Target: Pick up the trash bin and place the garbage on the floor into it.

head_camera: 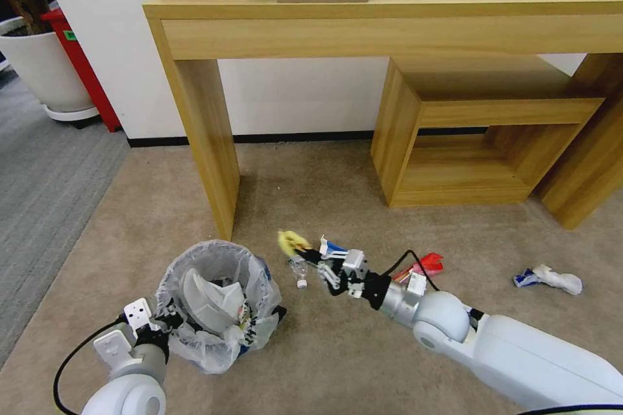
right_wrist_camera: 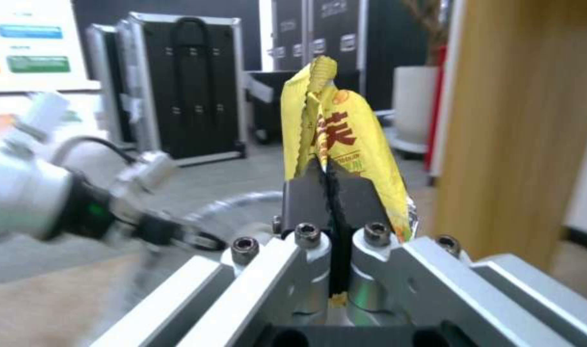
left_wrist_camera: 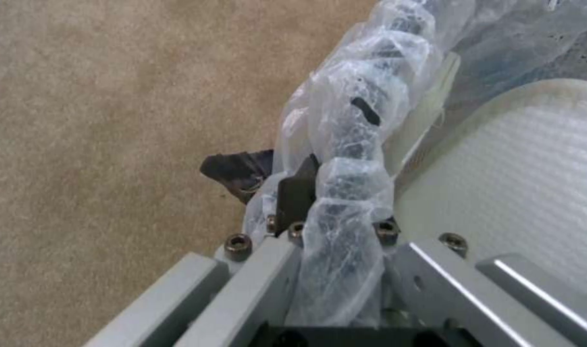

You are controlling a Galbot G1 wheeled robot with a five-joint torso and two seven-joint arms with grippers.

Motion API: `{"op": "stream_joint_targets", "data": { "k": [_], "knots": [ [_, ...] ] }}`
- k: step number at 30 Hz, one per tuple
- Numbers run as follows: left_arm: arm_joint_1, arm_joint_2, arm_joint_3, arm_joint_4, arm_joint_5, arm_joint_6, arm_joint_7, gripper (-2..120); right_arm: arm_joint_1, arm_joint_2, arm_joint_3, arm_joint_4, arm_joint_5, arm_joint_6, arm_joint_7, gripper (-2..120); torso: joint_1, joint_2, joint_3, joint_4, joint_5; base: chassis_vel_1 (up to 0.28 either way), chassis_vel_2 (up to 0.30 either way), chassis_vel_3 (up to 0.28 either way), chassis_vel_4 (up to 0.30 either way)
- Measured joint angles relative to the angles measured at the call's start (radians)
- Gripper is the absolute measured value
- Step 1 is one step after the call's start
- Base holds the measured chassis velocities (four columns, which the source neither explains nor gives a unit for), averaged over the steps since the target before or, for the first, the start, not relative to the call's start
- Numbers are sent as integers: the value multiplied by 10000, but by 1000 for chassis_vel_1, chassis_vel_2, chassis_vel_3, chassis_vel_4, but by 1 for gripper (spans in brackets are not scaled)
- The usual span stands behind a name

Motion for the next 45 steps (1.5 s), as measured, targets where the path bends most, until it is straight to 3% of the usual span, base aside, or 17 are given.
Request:
{"op": "stream_joint_targets", "data": {
  "k": [2,6,8,14,29,35,39,43,45],
  "knots": [
    [5,-42,22,-100,24,39,-12,0,812,157,-988,324,410,-522,516,0,0,0,0,-1,-1,0,0,0,0],
    [13,-85,50,-154,61,46,-13,0,1489,396,-1795,387,517,-785,1007,0,0,0,0,-1,-1,0,0,0,0],
    [35,-148,71,-226,113,48,-14,0,2334,780,-2689,351,574,-1065,1507,0,0,0,1,0,0,0,0,0,0],
    [119,-244,76,-370,201,26,-1,0,3491,1468,-3866,-26,651,-1576,2363,0,1,0,1,1,-1,0,0,0,0],
    [339,-352,2,-613,293,-108,46,0,3746,2344,-4546,-768,370,-2652,4029,0,1,-1,1,-1,0,0,0,0,0],
    [362,-424,41,-605,390,-145,77,0,3689,2544,-4591,-694,379,-2980,4486,14,0,0,1,0,0,0,0,0,0],
    [386,-439,36,-604,425,-152,84,0,3671,2446,-4523,-541,347,-3000,4478,34,0,0,0,-1,0,0,0,0,0],
    [390,-472,57,-575,476,-169,105,0,3637,2425,-4456,-465,331,-2993,4474,43,1,0,1,-1,0,0,0,0,0],
    [380,-509,78,-520,522,-174,121,0,3546,2445,-4295,-384,314,-2859,4487,53,1,0,0,-1,0,0,0,0,0]
  ]
}}
